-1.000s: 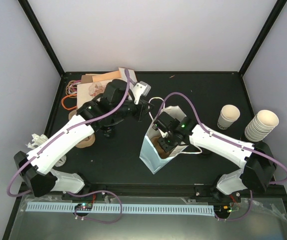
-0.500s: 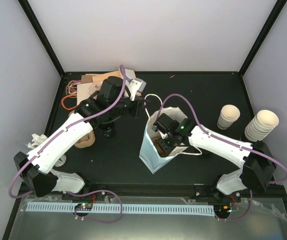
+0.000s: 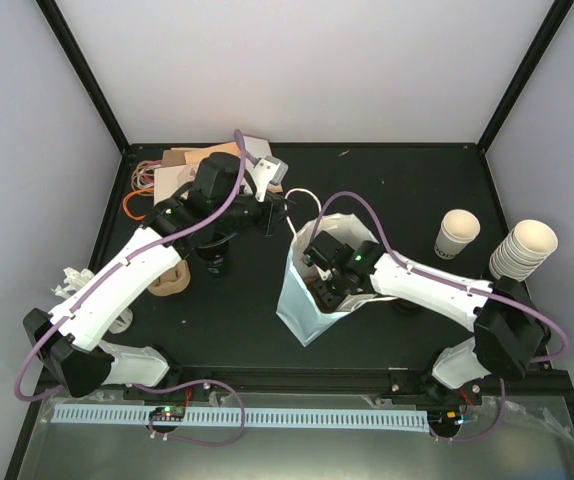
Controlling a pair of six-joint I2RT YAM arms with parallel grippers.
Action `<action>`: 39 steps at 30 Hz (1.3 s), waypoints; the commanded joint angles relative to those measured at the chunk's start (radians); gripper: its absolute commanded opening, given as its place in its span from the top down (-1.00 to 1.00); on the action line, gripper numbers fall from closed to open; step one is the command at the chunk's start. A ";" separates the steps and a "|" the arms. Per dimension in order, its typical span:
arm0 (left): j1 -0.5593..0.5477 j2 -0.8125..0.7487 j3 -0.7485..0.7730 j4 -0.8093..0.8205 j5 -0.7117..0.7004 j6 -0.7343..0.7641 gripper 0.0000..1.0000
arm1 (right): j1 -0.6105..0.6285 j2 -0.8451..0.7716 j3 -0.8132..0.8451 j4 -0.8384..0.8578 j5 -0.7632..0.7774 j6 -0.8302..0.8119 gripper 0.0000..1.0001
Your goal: Pack the takeout coffee
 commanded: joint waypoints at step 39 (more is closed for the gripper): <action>0.060 -0.068 0.041 -0.037 0.029 0.063 0.97 | 0.009 0.195 -0.084 0.146 -0.060 -0.007 0.29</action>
